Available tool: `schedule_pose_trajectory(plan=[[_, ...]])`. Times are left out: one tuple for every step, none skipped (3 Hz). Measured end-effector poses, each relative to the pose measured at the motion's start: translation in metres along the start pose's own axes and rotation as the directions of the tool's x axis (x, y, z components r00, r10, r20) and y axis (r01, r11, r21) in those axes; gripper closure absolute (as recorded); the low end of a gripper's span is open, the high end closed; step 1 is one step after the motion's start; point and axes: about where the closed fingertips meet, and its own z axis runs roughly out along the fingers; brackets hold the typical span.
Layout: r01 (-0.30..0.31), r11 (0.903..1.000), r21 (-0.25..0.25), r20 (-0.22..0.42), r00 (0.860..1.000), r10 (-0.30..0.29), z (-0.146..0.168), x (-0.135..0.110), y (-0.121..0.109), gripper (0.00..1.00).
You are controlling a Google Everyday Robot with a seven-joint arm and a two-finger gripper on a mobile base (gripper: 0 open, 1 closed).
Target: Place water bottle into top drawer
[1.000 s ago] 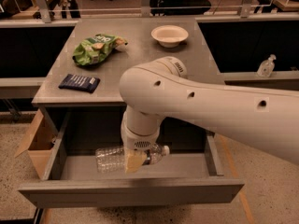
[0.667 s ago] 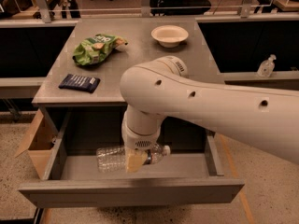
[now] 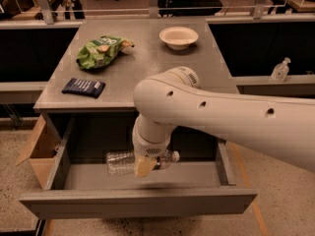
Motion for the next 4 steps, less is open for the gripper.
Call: schedule_pose_trajectory(plan=[[-0.03, 0.9989, 0.035, -0.014, 0.999, 0.031, 0.017, 0.014, -0.008, 1.0], [-0.08, 0.9948, 0.063, -0.013, 0.997, 0.081, 0.042, 0.032, -0.019, 1.0], [-0.104, 0.9921, 0.069, -0.012, 0.994, 0.106, 0.059, 0.042, -0.029, 1.0], [-0.123, 0.9882, 0.091, -0.013, 0.992, 0.124, 0.069, 0.052, -0.044, 1.0]])
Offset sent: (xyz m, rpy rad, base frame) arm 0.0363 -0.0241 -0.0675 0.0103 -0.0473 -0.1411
